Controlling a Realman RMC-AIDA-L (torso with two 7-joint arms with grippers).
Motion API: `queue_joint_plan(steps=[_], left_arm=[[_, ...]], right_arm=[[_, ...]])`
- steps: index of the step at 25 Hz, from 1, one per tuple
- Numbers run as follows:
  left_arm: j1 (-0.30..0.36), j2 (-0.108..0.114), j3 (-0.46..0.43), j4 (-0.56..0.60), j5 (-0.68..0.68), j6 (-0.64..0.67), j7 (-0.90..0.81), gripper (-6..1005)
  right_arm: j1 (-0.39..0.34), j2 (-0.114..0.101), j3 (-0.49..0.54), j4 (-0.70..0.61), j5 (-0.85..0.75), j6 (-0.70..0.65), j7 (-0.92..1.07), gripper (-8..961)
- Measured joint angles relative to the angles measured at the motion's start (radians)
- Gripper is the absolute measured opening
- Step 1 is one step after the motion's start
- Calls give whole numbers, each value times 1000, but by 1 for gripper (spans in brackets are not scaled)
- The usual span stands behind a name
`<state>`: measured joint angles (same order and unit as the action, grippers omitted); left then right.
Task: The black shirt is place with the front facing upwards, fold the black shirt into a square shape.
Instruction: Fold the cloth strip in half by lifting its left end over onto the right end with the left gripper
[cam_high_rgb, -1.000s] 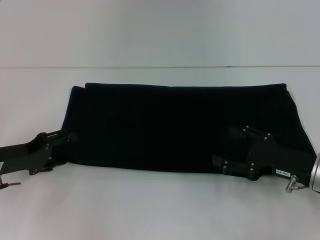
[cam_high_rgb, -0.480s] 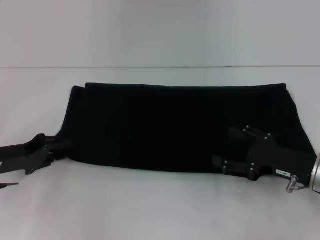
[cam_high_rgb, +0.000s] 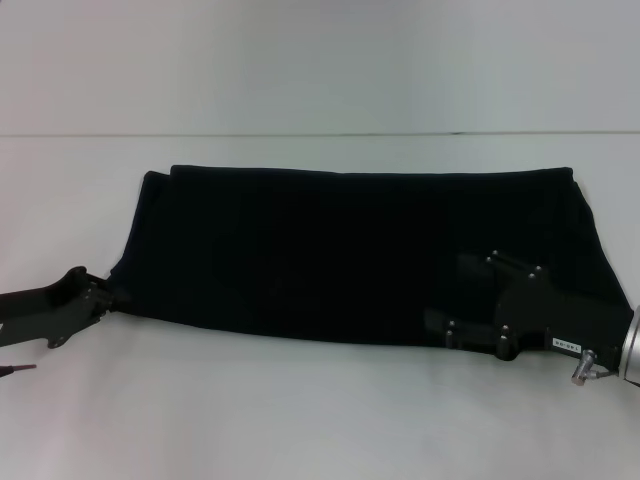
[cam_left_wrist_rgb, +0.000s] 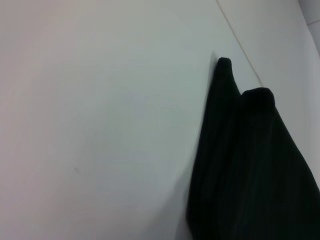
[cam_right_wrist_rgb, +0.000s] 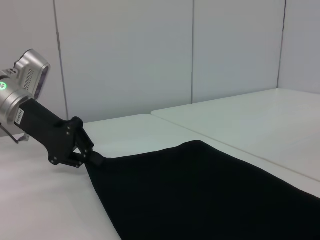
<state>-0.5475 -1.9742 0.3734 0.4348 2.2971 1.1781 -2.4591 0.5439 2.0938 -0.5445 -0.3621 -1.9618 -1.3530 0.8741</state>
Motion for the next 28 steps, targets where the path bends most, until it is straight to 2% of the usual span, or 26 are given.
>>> queue_joint_plan(steps=[1,9,15,21,25,28], left_arm=[[0,-1,0,1,0,-3,1,54],[5,2,-43,9,-44,-34,36,32],[12,44,-63,22,-51,-63,39,32],[51,94,-152,72,-45,-72,30,32],[65,108,-200,87,-45,-50,29,32],[65,108,-207,88,-51,-30,29,32]], right_arm=[[0,0,0,0,0,0,1,931],[-9,-4,0,-1,71,-25,7,931],[-16,-6,10,-5,114,-18,26,931],[-23,-7,28,-2,117,-11,35,931],[-30,-6,28,0,116,3,35,931],[-31,-5,28,0,115,12,35,931]])
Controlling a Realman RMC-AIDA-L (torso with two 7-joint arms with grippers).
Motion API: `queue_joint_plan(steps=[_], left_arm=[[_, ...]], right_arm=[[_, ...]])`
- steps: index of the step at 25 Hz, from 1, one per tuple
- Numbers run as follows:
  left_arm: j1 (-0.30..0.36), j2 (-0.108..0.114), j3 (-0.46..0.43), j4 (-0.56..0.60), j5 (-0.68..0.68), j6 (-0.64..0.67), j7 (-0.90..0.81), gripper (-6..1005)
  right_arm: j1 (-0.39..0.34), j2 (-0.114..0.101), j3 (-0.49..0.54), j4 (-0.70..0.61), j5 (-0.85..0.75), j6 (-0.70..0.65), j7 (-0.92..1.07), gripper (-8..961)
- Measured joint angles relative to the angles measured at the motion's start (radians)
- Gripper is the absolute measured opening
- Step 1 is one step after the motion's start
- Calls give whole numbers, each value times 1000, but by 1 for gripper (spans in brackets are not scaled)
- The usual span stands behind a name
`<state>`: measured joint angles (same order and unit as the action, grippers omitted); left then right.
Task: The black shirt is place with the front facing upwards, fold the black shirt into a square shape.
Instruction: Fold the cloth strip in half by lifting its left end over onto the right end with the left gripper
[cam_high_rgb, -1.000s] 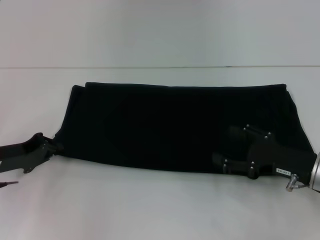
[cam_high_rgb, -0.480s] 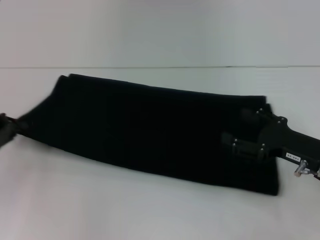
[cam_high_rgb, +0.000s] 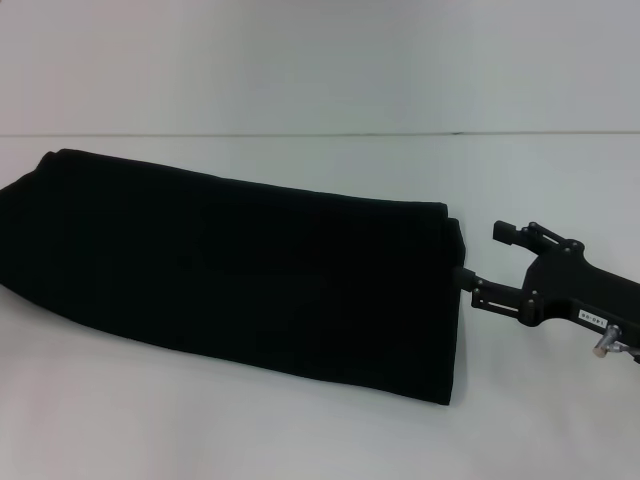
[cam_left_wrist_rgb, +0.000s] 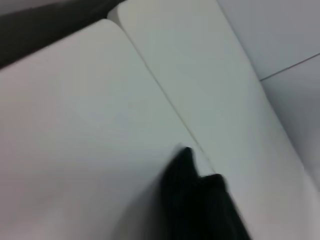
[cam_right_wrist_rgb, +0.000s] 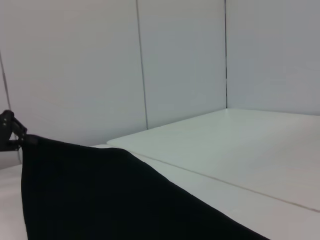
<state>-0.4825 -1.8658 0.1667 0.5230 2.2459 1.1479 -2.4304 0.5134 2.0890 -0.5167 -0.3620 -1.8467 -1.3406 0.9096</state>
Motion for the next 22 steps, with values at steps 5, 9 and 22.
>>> queue_joint_plan(steps=[5,9,22], left_arm=[[-37,-4,3,-12,-80,73,11,32],[-129,-11,7,-62,-143,134,43,32],[-441,-201,156,-95,-156,250,84,31]], right_arm=[[-3,0,0,0,0,2,11,932],[-13,1,0,1,1,3,12,932],[-54,2,48,27,1,14,12,932]])
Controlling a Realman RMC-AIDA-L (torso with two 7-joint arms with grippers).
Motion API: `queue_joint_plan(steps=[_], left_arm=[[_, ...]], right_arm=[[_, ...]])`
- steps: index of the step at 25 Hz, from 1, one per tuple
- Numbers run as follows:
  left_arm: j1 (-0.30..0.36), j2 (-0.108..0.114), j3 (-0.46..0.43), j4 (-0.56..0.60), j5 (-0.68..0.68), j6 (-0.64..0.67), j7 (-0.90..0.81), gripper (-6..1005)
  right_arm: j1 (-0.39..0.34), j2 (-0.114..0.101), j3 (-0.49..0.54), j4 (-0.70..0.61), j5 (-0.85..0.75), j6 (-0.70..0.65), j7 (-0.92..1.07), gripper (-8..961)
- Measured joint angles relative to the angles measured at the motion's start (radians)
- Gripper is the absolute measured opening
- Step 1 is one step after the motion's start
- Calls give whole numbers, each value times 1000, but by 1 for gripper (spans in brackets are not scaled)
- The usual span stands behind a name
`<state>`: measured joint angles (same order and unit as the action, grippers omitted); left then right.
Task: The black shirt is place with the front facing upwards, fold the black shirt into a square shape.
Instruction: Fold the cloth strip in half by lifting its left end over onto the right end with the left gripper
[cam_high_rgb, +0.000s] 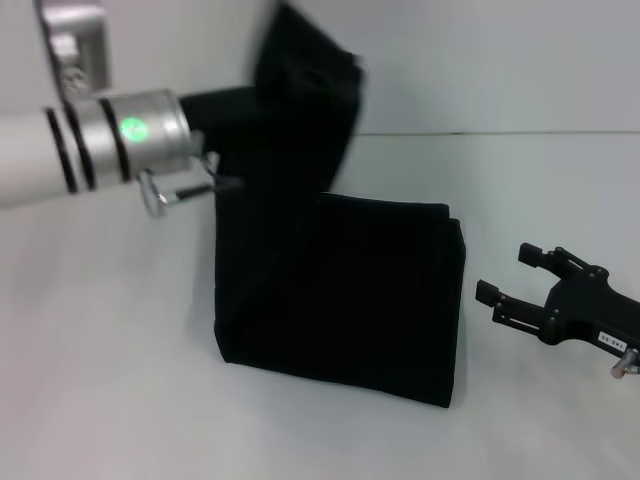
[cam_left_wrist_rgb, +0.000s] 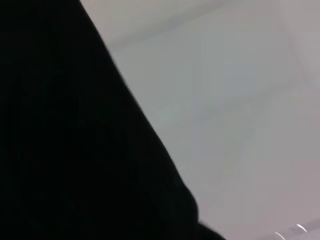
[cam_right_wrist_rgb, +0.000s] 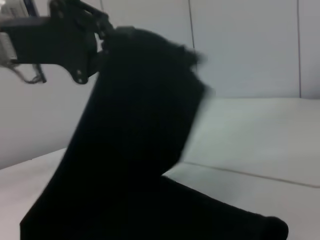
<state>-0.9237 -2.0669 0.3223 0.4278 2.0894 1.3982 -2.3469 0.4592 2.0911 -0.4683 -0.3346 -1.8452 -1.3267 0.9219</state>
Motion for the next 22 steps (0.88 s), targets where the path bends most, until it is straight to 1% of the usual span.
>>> queue_joint_plan(steps=[2,3,4,5,6,7,10,12,15,18,22], left_arm=[[7,-36,7,-2,-2,45,5,31],[21,-59,12,-3,-4,70,8,31],[34,-75,17,-8,-4,85,12,31],[53,-90,26,-20,-4,99,19,31],[67,-94,33,-47,-6,108,31,31],[88,-98,42,-90,-9,116,52,31],[128,-94,49,-185,-8,127,102,31],[147,-94,53,-194,-5,131,116,31],[160,-94,61,-188,-8,147,122,31],[159,-94,62,-181,-9,154,123,31],[154,-94,62,-172,-8,151,128,31]], right_arm=[[4,0,0,13,0,17,0,931],[9,0,1,22,1,34,0,931],[17,1,1,33,1,52,1,931],[25,2,1,45,1,74,1,931],[38,3,1,62,1,102,1,931],[51,4,2,77,1,127,0,931],[107,6,-1,140,2,240,-5,931],[148,6,-5,177,1,303,-7,931],[190,8,-9,211,-5,343,-11,931],[207,9,-10,219,-5,348,-13,931],[188,4,7,204,10,324,-6,931]])
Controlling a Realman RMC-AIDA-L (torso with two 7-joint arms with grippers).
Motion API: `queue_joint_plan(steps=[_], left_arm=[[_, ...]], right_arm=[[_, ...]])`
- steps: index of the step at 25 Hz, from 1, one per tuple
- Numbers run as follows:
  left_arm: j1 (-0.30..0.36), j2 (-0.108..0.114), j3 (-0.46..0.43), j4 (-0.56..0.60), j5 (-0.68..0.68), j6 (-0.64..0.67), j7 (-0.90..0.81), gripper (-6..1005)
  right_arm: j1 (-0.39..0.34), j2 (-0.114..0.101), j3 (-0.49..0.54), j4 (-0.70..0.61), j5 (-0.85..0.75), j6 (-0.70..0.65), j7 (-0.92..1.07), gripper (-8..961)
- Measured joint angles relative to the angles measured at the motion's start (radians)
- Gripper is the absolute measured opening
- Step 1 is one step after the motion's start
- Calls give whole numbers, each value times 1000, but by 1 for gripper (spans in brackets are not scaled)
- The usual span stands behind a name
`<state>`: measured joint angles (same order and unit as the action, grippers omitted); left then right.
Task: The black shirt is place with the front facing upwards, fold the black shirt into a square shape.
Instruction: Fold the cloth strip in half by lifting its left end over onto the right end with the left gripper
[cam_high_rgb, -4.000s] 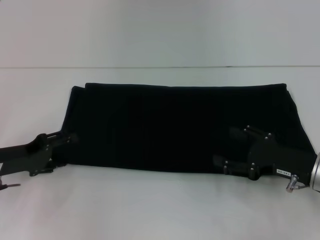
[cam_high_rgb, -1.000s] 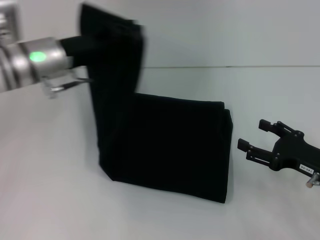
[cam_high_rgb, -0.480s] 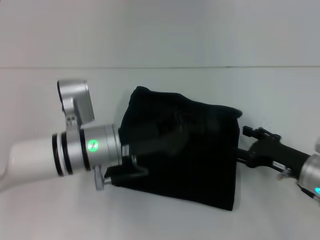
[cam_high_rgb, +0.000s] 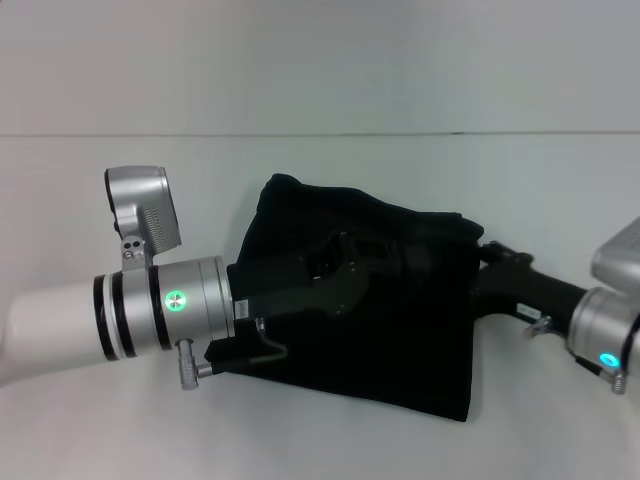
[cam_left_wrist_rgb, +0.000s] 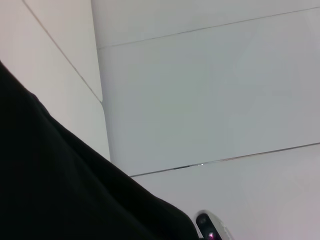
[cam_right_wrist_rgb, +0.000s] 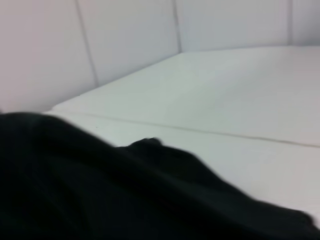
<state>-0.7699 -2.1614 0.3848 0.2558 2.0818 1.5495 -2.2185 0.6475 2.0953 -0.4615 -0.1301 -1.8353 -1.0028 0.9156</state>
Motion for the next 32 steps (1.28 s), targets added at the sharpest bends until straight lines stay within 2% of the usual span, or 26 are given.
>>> queue_joint_plan(steps=[3,7,11,14,27,32], left_arm=[[-1,1,0,5,-2,-8,2,31],[-2,4,0,11,-3,-12,0,31],[-4,5,-2,12,-4,-17,3,31],[-7,5,-1,13,-5,-17,3,31],[-7,4,0,11,2,15,8,32],[-4,4,0,11,3,36,15,32]], right_arm=[[-40,-5,6,-41,13,-38,2,932],[-118,-6,-2,-126,10,-159,-36,932],[-177,-7,-15,-146,4,-277,-228,932],[-195,0,-51,-134,4,-302,-363,932],[-68,5,-46,-2,82,-134,-583,931],[-26,5,-44,25,118,-82,-609,931]])
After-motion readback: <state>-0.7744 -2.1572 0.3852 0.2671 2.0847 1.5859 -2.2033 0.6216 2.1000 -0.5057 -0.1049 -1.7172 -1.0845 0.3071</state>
